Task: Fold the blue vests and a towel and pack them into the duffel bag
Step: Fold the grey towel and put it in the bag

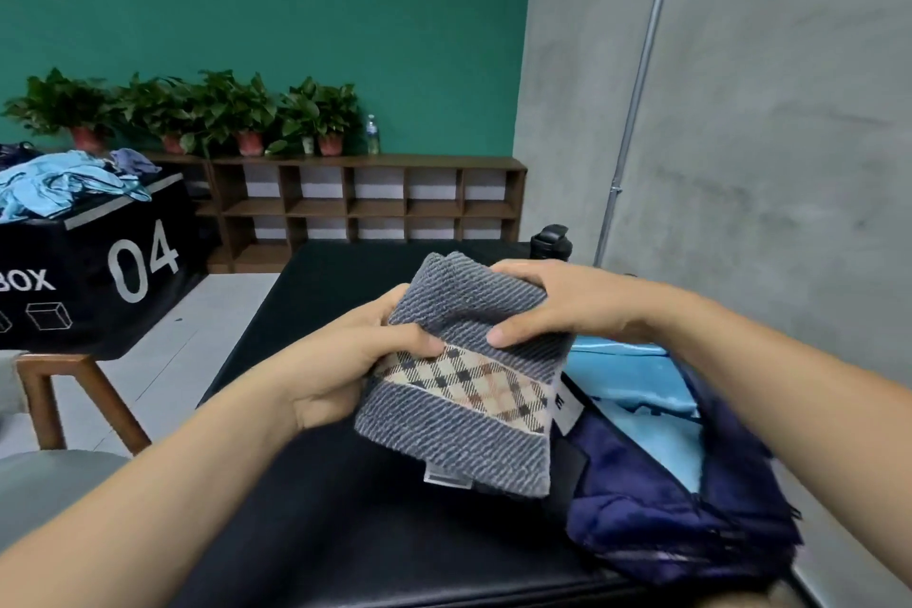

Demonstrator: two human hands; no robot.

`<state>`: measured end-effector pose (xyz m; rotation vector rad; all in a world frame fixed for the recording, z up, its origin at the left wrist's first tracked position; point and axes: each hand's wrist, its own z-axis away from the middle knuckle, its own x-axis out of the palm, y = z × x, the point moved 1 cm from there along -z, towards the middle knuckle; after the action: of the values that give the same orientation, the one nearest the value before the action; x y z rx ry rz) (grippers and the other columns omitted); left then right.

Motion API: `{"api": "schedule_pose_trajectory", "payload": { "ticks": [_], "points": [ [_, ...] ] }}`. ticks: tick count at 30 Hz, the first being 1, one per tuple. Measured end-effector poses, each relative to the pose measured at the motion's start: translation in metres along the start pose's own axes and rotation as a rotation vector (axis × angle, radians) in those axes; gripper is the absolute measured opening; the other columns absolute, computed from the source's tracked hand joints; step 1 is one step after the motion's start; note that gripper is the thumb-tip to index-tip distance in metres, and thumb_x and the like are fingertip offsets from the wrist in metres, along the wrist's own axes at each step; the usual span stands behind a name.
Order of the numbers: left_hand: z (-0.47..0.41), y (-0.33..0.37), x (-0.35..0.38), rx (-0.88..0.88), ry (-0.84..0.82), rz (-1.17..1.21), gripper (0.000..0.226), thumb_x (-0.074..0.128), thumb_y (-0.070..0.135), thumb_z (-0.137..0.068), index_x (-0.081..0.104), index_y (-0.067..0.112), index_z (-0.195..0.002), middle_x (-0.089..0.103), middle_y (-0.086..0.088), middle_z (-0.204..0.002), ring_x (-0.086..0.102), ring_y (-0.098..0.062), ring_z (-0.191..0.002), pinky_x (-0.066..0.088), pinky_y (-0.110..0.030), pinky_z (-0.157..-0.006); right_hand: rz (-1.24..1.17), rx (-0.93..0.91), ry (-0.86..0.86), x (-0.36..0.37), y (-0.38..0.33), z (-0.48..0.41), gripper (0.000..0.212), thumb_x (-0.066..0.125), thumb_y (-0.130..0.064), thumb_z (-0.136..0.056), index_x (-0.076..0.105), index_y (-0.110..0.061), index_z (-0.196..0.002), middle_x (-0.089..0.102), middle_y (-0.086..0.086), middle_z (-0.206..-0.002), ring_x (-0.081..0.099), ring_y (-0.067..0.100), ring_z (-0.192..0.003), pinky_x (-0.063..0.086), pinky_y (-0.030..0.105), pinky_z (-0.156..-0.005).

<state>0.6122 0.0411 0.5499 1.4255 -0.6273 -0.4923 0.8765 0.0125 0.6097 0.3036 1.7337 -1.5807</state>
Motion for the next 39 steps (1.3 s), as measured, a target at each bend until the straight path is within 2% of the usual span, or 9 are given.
{"api": "schedule_pose_trajectory", "payload": {
  "ticks": [6,10,13,17,22,26,33,36,39],
  "points": [
    [-0.055,0.002,0.061,0.024,0.061,0.044,0.05,0.077,0.01,-0.093,0.058,0.012,-0.139,0.071,-0.021,-0.134,0.067,-0.04,-0.127,0.051,-0.055,-0.111,0.001,0.048,0.117,-0.078,0.016,0.039,0.032,0.083,-0.021,-0.092,0.072,-0.013,-0.12,0.077,0.009,-0.12,0.074,0.029,-0.115,0.06,0.041,-0.099],
    [-0.077,-0.014,0.089,0.048,-0.001,-0.032,0.026,0.079,0.02,-0.095,0.066,0.015,-0.116,0.07,-0.008,-0.098,0.063,-0.014,-0.085,0.05,-0.032,-0.084,0.101,0.119,0.094,-0.117,0.036,0.06,0.028,0.083,-0.024,-0.093,0.075,-0.015,-0.119,0.079,0.005,-0.119,0.075,0.026,-0.114,0.058,0.044,-0.103],
    [-0.088,-0.031,0.105,0.024,-0.027,-0.106,0.025,0.075,0.018,-0.099,0.066,0.012,-0.121,0.068,0.005,-0.085,0.06,-0.004,-0.07,0.055,-0.029,-0.082,0.097,0.2,0.044,-0.131,0.053,0.067,0.028,0.082,-0.025,-0.094,0.076,-0.015,-0.119,0.079,0.006,-0.12,0.075,0.025,-0.115,0.056,0.047,-0.107],
    [-0.098,-0.045,0.118,0.015,-0.07,-0.327,0.034,0.076,0.029,-0.093,0.064,0.007,-0.117,0.065,0.002,-0.092,0.054,-0.011,-0.083,0.05,-0.038,-0.093,0.099,0.305,-0.023,-0.135,0.08,0.061,0.026,0.079,-0.022,-0.097,0.077,-0.014,-0.121,0.079,0.007,-0.12,0.075,0.025,-0.115,0.056,0.047,-0.108],
    [-0.102,-0.052,0.123,0.163,-0.073,-1.089,0.016,0.066,0.033,-0.093,0.052,0.028,-0.099,0.067,0.015,-0.101,0.063,-0.014,-0.098,0.05,-0.036,-0.091,0.228,0.346,-0.036,-0.121,0.106,0.043,0.023,0.081,-0.03,-0.095,0.077,-0.025,-0.117,0.08,-0.004,-0.116,0.077,0.017,-0.108,0.059,0.045,-0.103],
    [-0.1,-0.063,0.12,0.248,-0.152,-1.441,0.025,0.063,0.041,-0.089,0.063,0.031,-0.112,0.058,0.015,-0.106,0.048,-0.012,-0.114,0.037,-0.037,-0.103,0.403,0.335,-0.098,-0.102,0.122,0.03,0.02,0.082,-0.037,-0.094,0.076,-0.029,-0.112,0.079,-0.011,-0.109,0.074,0.013,-0.105,0.057,0.044,-0.103],
    [-0.09,-0.063,0.126,0.427,-0.194,-1.616,0.025,0.071,0.051,-0.09,0.067,0.037,-0.11,0.051,0.018,-0.105,0.042,-0.006,-0.115,0.029,-0.036,-0.107,0.621,0.287,-0.051,-0.084,0.136,0.024,0.008,0.076,-0.036,-0.098,0.069,-0.033,-0.097,0.07,-0.011,-0.098,0.065,0.011,-0.093,0.05,0.036,-0.089],
    [-0.085,-0.067,0.135,0.397,-0.25,-1.562,0.03,0.075,0.052,-0.09,0.062,0.036,-0.112,0.054,0.021,-0.101,0.048,-0.006,-0.114,0.033,-0.038,-0.101,0.598,0.304,-0.032,-0.081,0.144,0.025,0.022,0.077,-0.037,-0.097,0.06,-0.039,-0.083,0.064,-0.016,-0.089,0.059,0.007,-0.087,0.045,0.034,-0.084],
    [-0.084,-0.069,0.136,0.408,-0.272,-1.528,0.021,0.073,0.045,-0.095,0.064,0.037,-0.112,0.064,0.016,-0.105,0.048,-0.003,-0.113,0.034,-0.038,-0.096,0.601,0.306,-0.031,-0.081,0.143,0.027,0.014,0.076,-0.037,-0.098,0.064,-0.033,-0.094,0.063,-0.016,-0.092,0.061,0.015,-0.096,0.047,0.036,-0.09]
  ]
}}
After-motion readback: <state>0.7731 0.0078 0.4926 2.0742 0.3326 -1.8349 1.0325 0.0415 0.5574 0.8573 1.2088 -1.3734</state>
